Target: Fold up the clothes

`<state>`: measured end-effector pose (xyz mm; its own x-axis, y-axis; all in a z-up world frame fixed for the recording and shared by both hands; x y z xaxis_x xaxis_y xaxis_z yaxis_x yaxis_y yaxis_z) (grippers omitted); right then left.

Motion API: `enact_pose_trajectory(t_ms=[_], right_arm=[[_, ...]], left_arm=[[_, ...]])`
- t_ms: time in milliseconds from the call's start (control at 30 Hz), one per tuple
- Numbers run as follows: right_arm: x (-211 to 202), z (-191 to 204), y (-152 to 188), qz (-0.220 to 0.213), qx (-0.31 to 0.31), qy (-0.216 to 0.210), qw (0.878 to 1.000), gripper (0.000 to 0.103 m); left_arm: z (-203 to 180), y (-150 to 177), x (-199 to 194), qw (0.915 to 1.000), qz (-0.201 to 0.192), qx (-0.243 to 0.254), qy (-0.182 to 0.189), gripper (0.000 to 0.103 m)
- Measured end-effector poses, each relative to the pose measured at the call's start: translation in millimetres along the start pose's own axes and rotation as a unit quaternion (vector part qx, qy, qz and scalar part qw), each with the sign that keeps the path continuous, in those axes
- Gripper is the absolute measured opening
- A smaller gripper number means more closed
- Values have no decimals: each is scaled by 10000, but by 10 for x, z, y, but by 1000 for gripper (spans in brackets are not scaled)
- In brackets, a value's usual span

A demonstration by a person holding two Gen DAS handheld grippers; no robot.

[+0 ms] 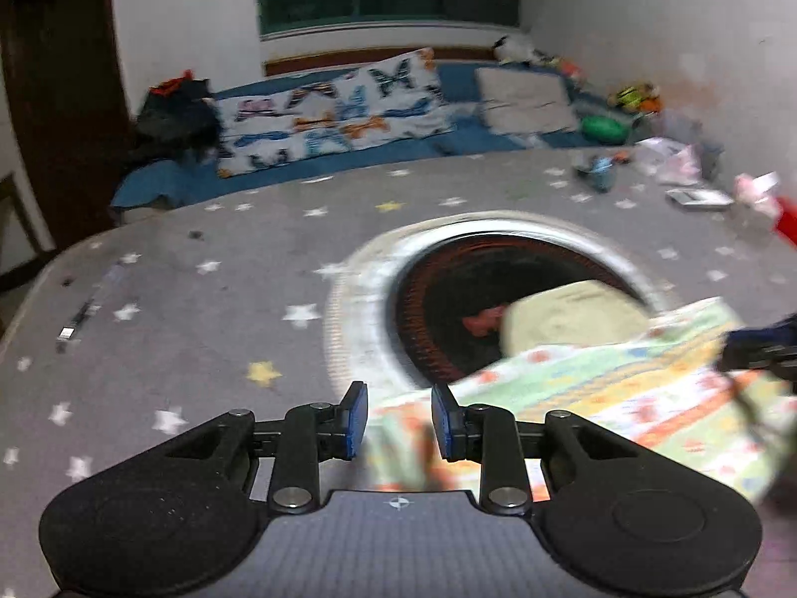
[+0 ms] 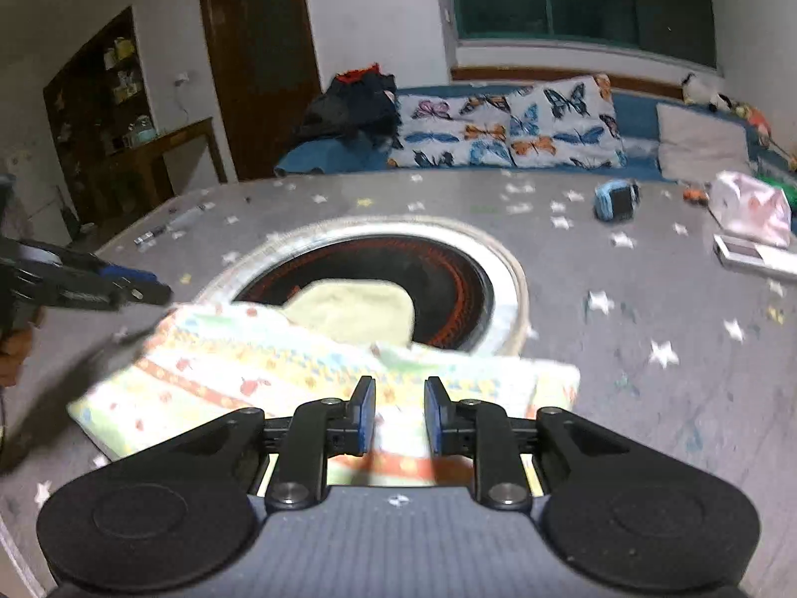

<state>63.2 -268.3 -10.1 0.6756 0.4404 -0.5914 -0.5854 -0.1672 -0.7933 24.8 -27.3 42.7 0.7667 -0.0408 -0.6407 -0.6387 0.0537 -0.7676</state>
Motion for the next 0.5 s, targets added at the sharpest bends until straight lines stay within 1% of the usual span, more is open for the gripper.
enact_pose_trajectory(t_ms=[67,133,200,233,300,400,500], right_arm=[[61,-132,34,103,294,100,9995,21],[84,-249,39,107,551,159,9983,20],[40,-311,7,-12,682,174,9975,21],[25,-344,-17,-82,666,270,9974,25],[29,-413,-55,-155,625,456,9969,29],[174,-475,-42,21,618,515,9968,28],[240,-469,-37,-13,540,616,9966,26]], left_arm=[[-86,0,-10,9995,42,8,303,31],[-149,7,21,9990,103,78,418,32],[-173,19,77,9989,142,126,418,32],[-175,18,115,9988,162,125,443,32],[-166,18,196,9986,205,56,484,32],[-128,40,326,9983,338,-73,478,31],[-97,80,384,9983,352,-116,442,31]])
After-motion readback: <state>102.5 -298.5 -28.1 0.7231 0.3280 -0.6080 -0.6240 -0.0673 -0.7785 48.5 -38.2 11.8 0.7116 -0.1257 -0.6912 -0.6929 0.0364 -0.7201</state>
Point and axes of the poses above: each gripper's, at about its wrist camera, not at the fingertips, and x roughly the way its jaws point, z to its left, y to its underside, the point moved 2 cm from there along x, roughly the way its jaws point, and after that the axes turned 2 degrees about -z, right-handed, at the moved point
